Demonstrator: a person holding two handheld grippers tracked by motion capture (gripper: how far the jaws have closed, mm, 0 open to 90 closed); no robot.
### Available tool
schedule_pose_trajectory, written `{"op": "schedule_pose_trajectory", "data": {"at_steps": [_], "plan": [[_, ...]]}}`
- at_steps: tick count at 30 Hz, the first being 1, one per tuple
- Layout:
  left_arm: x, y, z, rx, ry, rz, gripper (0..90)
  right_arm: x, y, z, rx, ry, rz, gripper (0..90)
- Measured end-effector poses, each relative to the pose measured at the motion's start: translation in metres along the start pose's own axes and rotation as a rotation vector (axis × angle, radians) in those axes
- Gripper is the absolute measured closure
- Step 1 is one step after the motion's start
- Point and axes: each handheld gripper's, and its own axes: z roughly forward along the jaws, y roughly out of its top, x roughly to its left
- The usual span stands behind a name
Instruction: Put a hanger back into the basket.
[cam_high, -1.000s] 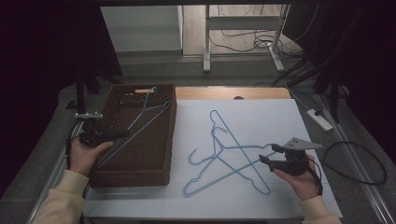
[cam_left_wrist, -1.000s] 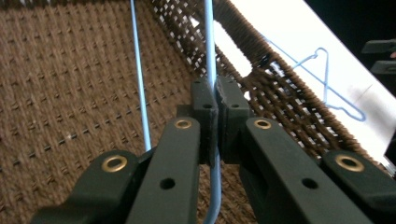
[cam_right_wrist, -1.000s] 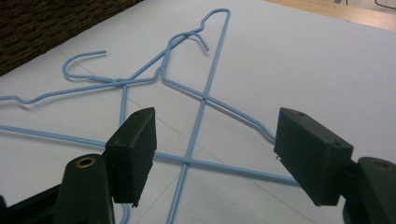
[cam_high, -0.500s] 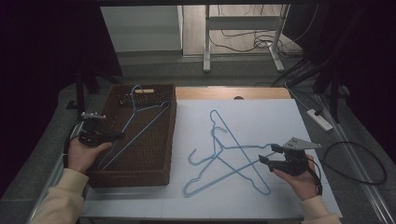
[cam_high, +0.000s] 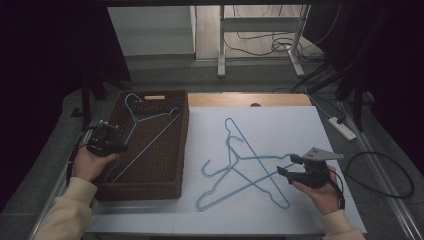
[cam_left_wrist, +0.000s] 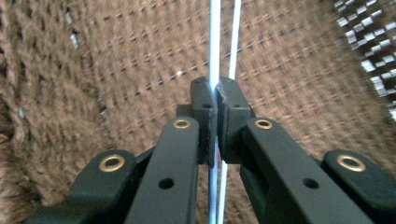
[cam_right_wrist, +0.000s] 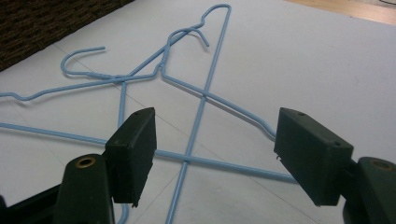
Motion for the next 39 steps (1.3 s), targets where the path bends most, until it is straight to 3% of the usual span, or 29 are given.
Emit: {"op": "schedule_pose_trajectory", "data": {"at_steps": [10,18,22,24,27,32,35,39], "plan": [[-0.002,0.005,0.011,0.075,0.094,0.009,85.2,0.000,0.000,0.001,0.007,-0.003,-0.008,30.2],[-0.002,0.005,0.012,0.071,0.114,-0.002,84.0,0.000,-0.001,0.001,0.007,-0.004,-0.007,30.2],[-0.001,0.005,0.011,0.057,0.113,-0.001,77.2,0.000,-0.001,0.001,0.007,-0.004,-0.006,30.2],[-0.002,0.004,0.009,0.037,0.116,0.001,71.9,0.000,-0.001,0.000,0.005,-0.005,-0.005,30.2],[-0.003,0.003,0.003,-0.035,0.103,-0.004,59.0,0.000,-0.001,0.000,0.005,-0.005,-0.005,30.2],[-0.006,-0.001,-0.013,-0.179,0.028,-0.004,40.5,0.000,-0.001,0.000,0.006,-0.006,-0.005,30.1],[-0.013,-0.003,-0.026,-0.258,-0.033,0.013,34.9,0.000,-0.001,0.000,0.005,-0.006,-0.005,30.2],[-0.022,-0.006,-0.037,-0.326,-0.097,0.037,31.6,0.000,0.000,0.000,0.004,-0.006,-0.005,30.1]]}}
